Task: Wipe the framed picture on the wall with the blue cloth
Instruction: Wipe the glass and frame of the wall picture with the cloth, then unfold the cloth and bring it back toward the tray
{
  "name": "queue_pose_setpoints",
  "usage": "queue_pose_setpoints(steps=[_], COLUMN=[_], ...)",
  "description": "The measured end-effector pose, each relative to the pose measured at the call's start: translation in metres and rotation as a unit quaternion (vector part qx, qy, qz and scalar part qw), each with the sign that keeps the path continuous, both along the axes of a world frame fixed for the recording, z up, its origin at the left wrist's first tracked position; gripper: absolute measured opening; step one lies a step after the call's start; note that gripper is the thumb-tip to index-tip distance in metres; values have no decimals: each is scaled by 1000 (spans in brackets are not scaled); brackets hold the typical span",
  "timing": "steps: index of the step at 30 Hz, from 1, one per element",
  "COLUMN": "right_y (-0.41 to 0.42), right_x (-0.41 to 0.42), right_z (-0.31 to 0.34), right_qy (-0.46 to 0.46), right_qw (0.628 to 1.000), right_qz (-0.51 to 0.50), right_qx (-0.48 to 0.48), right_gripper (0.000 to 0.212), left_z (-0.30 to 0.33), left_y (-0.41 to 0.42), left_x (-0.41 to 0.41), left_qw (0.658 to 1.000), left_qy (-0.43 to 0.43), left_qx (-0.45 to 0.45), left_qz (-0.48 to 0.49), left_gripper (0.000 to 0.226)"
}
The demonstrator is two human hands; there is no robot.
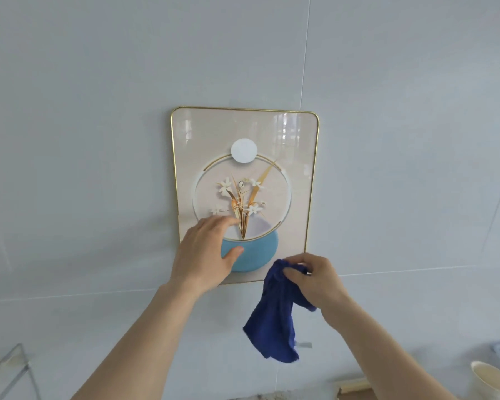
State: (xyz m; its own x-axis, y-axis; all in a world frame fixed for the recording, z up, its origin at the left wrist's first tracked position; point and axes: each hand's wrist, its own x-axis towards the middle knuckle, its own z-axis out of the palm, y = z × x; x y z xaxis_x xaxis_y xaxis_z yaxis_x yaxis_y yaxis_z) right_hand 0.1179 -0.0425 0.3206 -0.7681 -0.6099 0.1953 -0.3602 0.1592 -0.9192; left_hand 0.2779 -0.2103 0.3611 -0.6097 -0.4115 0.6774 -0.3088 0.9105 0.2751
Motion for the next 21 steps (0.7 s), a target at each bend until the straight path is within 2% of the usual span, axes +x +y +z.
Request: queue_pose_setpoints(steps=[2, 5, 7, 12, 16, 19, 21], right_y=[5, 12, 14, 22, 40, 62, 76], right_x=[9, 23, 31, 33, 14, -2, -7], right_z=[12, 33, 45, 58, 54, 56, 61], right_qy=[-16, -54, -77, -143, -193, -179, -125], right_qw=[999, 995, 991, 984, 978, 979, 985], right_qz=[28, 67, 81, 62, 54, 98, 118], right_qx=[-12, -50, -77, -82, -49, -8, 33], right_gripper=[14, 7, 9, 24, 30, 23, 19], left_z=[-8, -17, -21, -16, -2, 6, 8], left_y=[10, 29, 41, 52, 48, 42, 38], left_x=[5, 8, 7, 12, 27, 37, 39], left_qw=[997, 975, 964, 962, 957, 960, 964], left_qy=[-42, -103, -99, 12, 63, 64, 42], left_qx=[61, 160, 204, 245, 263, 253, 245], left_qz=[-32, -111, -135, -116, -108, -103, -94], left_gripper=[54, 75, 81, 44, 17, 19, 16])
